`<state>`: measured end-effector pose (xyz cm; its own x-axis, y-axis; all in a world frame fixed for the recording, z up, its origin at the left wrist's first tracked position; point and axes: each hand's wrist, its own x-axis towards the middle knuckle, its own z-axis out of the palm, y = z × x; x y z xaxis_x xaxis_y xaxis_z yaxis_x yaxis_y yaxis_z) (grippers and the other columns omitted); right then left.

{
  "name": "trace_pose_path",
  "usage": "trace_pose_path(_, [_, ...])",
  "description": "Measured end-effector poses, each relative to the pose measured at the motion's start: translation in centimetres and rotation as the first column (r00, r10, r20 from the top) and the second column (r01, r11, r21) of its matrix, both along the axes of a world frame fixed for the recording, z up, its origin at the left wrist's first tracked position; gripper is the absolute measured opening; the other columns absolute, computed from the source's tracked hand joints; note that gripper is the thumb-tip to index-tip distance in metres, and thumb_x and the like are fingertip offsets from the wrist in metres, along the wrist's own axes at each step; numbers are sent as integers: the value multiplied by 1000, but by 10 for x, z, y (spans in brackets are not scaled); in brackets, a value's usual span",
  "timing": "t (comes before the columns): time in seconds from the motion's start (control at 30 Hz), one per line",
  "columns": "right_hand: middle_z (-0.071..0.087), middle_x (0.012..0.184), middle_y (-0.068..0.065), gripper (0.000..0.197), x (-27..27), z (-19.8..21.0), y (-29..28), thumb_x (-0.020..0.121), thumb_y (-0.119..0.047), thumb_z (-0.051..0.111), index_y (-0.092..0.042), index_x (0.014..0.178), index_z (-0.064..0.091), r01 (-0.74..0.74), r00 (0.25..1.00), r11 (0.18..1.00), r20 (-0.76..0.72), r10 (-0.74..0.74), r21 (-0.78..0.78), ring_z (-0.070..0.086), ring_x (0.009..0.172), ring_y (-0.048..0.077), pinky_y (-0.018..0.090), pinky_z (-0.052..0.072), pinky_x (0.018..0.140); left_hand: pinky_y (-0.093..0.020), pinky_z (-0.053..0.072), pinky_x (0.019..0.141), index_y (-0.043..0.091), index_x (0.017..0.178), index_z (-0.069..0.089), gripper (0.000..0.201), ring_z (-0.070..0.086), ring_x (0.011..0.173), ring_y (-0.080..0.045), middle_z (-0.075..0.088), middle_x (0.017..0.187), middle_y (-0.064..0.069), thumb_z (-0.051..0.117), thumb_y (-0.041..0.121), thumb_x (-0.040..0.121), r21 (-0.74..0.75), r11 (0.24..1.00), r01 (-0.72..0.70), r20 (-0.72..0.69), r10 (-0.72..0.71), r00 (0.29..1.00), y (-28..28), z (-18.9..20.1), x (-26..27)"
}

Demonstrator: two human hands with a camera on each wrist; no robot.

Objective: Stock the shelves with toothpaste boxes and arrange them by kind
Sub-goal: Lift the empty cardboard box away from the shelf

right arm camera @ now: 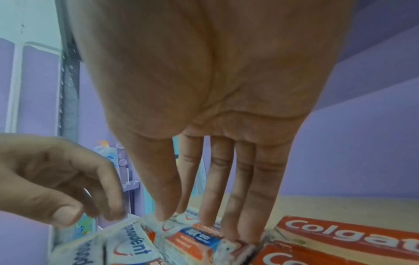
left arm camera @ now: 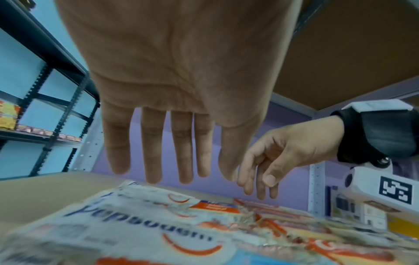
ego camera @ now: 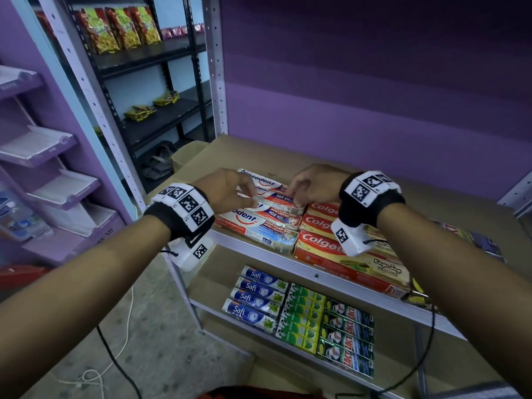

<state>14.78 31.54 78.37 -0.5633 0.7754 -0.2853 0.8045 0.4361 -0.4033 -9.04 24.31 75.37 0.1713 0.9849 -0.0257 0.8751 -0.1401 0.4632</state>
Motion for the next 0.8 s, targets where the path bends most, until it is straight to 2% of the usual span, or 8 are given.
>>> trace_pose_path(0.07, [73,96,-4,10,17,8,-17,89,-26,70,-30,97,73,-8,999,997,-52,4,-77,70,86,16,34,59,75,-11,41,69,33,96,71,16,60,75,13,68,94,17,73,42,83,-48,997,62,78,-58,995,-6,9,14])
trace_pose_path(0.17, [73,86,4,8,44,9,-47,91,-21,68,-26,93,74,-37,991,982,-131,13,-184,72,72,18,31,60,63,-7,41,64,35,97,72,15,61,70,8,71,90,14,72,43,84,-109,975,195,145,-178,973,-20,17,40])
trace_pose_path(0.3, [72,83,8,6,77,-14,-89,92,-25,68,-24,96,73,-71,981,929,-195,-2,-364,72,67,23,32,58,56,-22,53,77,30,100,71,15,68,87,-10,73,94,9,70,38,88,-224,905,361,251,-304,919,-42,6,75])
trace_pose_path(0.37, [73,85,7,10,91,-35,-107,92,-31,68,-24,99,72,-79,979,878,-204,-22,-472,72,70,25,34,59,59,-22,51,81,29,103,71,16,67,91,-7,72,95,11,69,38,89,-284,859,426,265,-357,896,-53,-9,89])
trace_pose_path(0.5, [74,91,3,16,113,-93,-137,89,-41,68,-31,101,72,-18,977,784,-177,-118,-620,73,76,24,32,59,60,-9,46,74,29,106,71,19,61,87,7,70,99,15,66,40,91,-410,773,484,312,-380,871,-74,-55,108])
trace_pose_path(0.6, [73,95,5,12,123,-147,-158,93,-36,65,-31,101,72,60,970,715,-129,-207,-697,73,79,25,36,60,62,-9,46,70,27,108,70,22,63,84,4,69,100,13,64,41,92,-528,715,458,324,-330,887,-87,-100,118])
trace_pose_path(0.73, [68,106,19,16,137,-224,-186,93,-31,63,-22,104,71,199,944,601,-15,-331,-774,70,76,27,39,61,62,-5,42,59,20,110,68,24,59,68,12,65,94,14,61,37,94,-649,640,411,305,-277,911,-102,-171,127])
trace_pose_path(0.8, [67,110,17,20,145,-262,-202,96,-28,60,-14,108,66,276,924,533,67,-378,-800,69,80,27,47,62,73,-3,41,54,22,101,66,17,58,67,13,62,91,16,58,37,97,-712,597,370,281,-240,929,-113,-210,130])
